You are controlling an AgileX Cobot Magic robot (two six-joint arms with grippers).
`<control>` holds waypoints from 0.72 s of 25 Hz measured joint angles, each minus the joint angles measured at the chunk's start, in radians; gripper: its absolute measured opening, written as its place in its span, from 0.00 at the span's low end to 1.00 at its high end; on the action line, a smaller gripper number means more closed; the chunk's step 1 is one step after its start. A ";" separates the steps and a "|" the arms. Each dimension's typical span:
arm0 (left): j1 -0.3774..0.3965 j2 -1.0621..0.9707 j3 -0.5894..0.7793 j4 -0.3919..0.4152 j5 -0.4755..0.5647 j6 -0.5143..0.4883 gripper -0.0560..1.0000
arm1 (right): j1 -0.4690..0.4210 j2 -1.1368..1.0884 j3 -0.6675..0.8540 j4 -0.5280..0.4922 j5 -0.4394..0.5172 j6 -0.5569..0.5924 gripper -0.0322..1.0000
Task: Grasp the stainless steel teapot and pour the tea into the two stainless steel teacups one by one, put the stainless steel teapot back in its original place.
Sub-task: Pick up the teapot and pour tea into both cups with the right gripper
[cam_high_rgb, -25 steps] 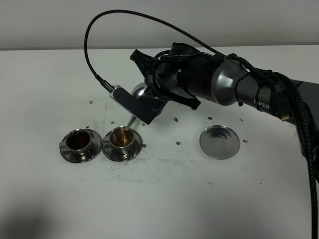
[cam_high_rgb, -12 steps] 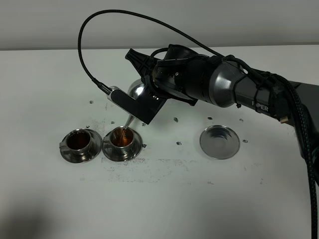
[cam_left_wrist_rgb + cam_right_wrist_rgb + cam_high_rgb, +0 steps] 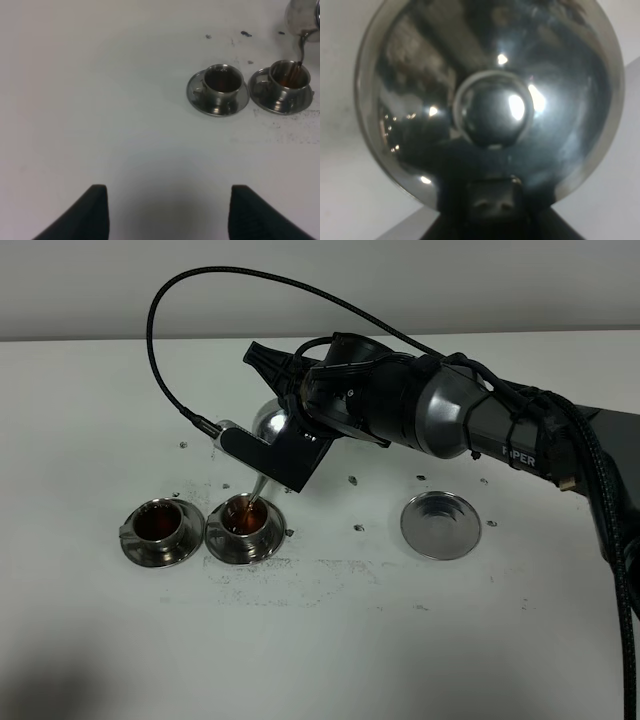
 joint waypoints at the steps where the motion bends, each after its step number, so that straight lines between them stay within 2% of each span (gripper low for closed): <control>1: 0.000 0.000 0.000 0.000 0.000 0.000 0.54 | 0.000 0.000 0.000 -0.005 -0.001 -0.002 0.23; 18: 0.000 0.000 0.000 0.000 0.000 0.000 0.54 | 0.000 0.000 0.000 -0.036 -0.034 -0.008 0.23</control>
